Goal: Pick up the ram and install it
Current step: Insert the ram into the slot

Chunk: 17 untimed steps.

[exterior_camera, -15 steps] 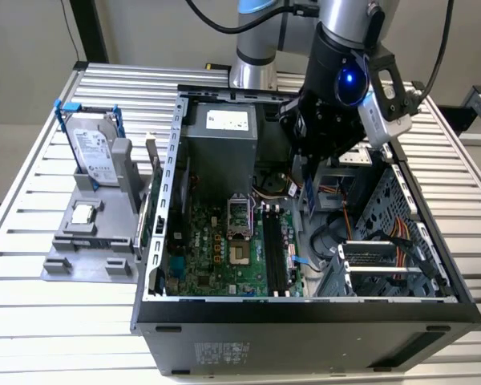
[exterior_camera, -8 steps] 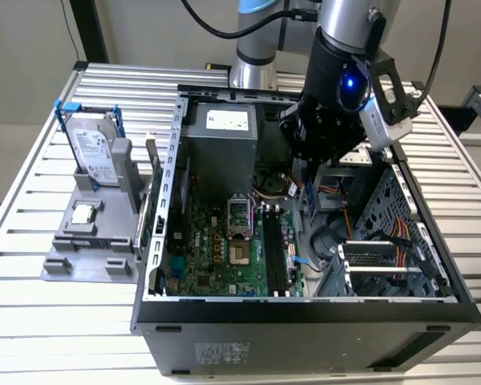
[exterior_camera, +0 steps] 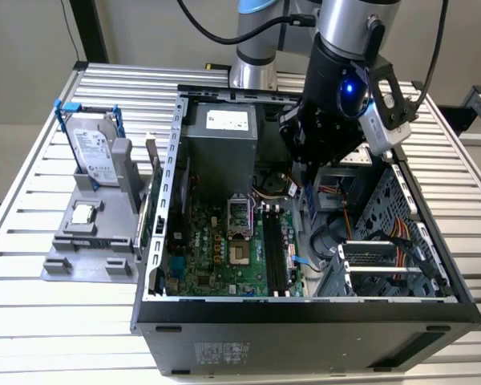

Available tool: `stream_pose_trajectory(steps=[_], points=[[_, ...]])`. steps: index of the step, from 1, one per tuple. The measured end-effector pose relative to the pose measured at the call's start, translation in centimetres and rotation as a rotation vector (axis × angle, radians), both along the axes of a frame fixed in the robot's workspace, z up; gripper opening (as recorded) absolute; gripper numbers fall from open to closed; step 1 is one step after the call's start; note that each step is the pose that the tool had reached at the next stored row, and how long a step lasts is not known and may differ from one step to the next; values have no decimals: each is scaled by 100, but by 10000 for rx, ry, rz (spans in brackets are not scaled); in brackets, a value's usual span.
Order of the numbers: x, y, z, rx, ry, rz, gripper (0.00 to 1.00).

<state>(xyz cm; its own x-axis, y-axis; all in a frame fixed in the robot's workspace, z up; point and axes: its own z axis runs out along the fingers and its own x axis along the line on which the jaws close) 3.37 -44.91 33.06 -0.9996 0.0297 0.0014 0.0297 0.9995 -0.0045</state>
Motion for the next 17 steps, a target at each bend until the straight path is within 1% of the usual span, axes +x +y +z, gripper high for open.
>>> stream_pose_trajectory(steps=[5, 17], points=[[2, 0, -31, -2, 0, -31, 0], [2, -4, -41, -21, 0, -33, 0]])
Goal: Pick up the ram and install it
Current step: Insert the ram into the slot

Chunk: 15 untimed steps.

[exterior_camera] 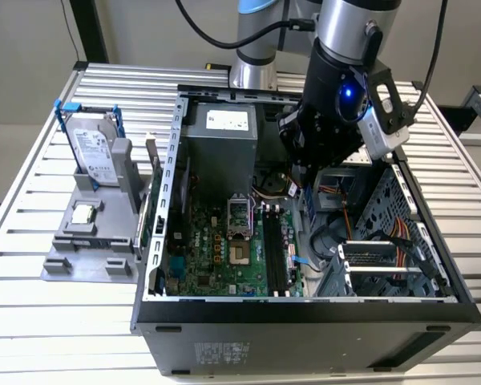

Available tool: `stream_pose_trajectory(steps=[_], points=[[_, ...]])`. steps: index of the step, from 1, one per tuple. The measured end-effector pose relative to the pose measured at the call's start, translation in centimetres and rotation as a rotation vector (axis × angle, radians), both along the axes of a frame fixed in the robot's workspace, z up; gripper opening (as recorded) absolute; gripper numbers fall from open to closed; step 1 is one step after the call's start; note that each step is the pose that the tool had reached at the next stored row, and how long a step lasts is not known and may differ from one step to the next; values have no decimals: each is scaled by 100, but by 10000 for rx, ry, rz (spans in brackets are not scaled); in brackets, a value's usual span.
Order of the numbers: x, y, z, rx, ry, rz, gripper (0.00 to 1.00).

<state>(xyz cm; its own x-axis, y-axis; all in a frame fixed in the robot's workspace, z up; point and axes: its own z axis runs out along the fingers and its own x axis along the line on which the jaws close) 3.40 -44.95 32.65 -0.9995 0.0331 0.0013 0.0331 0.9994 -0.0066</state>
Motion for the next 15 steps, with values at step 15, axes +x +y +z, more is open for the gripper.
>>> stream_pose_trajectory(steps=[15], points=[[-10, -26, -90, -2, 26, -2, 0]])
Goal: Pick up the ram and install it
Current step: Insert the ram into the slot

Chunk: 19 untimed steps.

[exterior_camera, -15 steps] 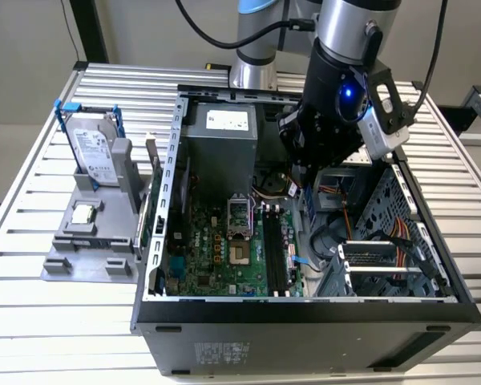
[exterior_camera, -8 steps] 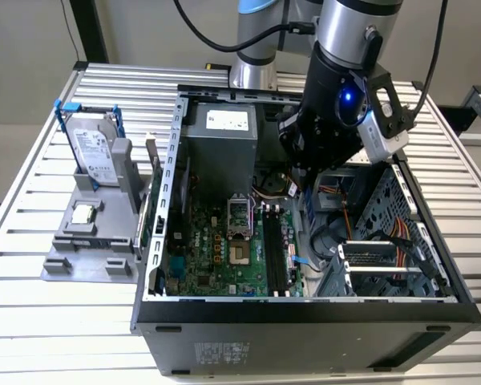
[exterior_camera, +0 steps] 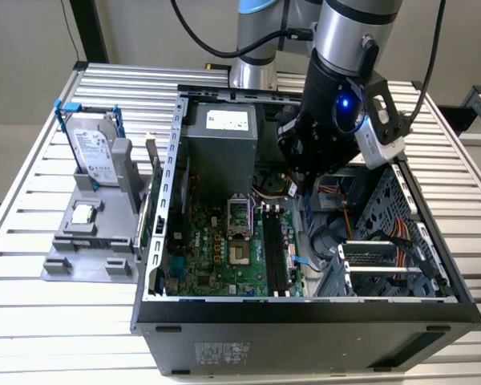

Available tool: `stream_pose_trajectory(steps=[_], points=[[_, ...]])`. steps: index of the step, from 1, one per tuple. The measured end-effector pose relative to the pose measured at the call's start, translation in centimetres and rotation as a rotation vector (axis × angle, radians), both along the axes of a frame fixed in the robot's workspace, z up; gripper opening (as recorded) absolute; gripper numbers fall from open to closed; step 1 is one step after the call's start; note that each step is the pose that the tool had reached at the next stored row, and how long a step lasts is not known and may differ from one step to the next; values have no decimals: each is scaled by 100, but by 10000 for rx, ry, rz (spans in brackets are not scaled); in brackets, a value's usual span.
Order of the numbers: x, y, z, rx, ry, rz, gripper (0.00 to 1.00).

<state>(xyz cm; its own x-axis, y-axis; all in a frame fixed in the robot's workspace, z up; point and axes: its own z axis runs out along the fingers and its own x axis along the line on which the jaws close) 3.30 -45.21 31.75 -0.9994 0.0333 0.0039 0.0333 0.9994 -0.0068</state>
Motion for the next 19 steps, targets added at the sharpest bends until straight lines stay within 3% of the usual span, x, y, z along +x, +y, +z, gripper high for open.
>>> stream_pose_trajectory(steps=[11, 19], points=[[-4, -3, -39, 0, 3, -6, 0], [-4, -29, -78, -1, 3, -6, 0]])
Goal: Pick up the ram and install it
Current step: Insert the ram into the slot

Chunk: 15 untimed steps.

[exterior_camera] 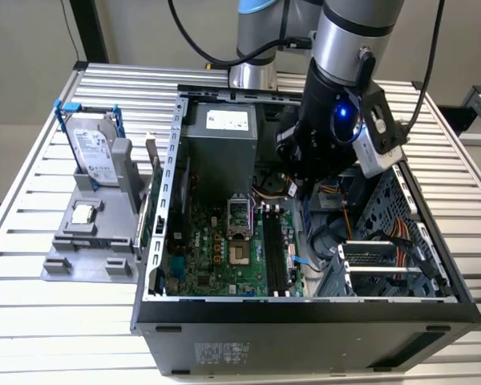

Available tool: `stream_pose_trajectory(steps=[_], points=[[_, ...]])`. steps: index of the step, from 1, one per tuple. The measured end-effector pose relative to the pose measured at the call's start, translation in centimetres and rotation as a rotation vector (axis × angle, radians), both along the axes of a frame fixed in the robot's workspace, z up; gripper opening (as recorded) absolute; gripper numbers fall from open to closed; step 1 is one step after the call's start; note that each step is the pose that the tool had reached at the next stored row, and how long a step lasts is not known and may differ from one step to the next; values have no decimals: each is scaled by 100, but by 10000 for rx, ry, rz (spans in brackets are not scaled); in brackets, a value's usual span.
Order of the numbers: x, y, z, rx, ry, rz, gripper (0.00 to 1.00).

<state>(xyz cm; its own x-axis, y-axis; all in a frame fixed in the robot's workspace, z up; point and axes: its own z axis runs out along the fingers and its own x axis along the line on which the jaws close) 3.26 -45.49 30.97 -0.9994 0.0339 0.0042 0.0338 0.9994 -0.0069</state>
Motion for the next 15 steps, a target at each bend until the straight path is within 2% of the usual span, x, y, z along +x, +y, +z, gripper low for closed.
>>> stream_pose_trajectory(steps=[15], points=[[-16, -26, -85, -1, 0, 0, 0]])
